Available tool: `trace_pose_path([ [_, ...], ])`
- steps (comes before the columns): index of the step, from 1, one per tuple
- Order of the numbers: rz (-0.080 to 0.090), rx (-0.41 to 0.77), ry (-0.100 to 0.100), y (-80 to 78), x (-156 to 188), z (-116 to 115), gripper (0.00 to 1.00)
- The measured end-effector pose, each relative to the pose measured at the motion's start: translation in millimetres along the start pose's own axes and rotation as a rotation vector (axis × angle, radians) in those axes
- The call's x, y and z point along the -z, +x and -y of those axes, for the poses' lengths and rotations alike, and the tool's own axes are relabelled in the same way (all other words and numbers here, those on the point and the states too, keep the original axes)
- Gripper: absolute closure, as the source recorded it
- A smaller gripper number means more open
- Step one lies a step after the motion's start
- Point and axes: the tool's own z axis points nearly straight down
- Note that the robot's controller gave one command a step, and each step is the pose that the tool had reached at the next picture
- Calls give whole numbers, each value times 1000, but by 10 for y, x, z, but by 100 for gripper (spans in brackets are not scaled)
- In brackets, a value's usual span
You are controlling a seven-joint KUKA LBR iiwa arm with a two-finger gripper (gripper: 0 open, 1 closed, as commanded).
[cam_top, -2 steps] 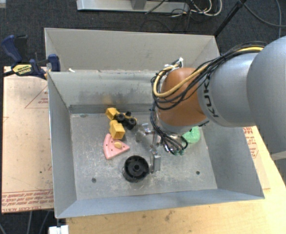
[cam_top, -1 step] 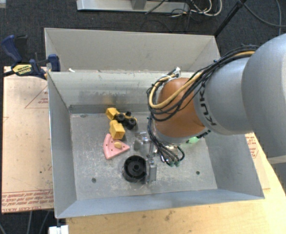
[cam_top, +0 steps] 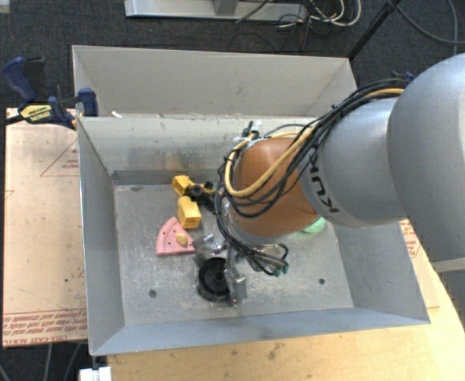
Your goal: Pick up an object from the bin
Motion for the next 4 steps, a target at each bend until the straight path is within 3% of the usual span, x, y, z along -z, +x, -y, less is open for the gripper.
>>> trace_pose_path([
  [2,-1,8,1,-1,-2,-96,100],
  [3,-1,12,1,-136,-3,-179,100],
  [4,2,-10,3,-47,9,826,100],
])
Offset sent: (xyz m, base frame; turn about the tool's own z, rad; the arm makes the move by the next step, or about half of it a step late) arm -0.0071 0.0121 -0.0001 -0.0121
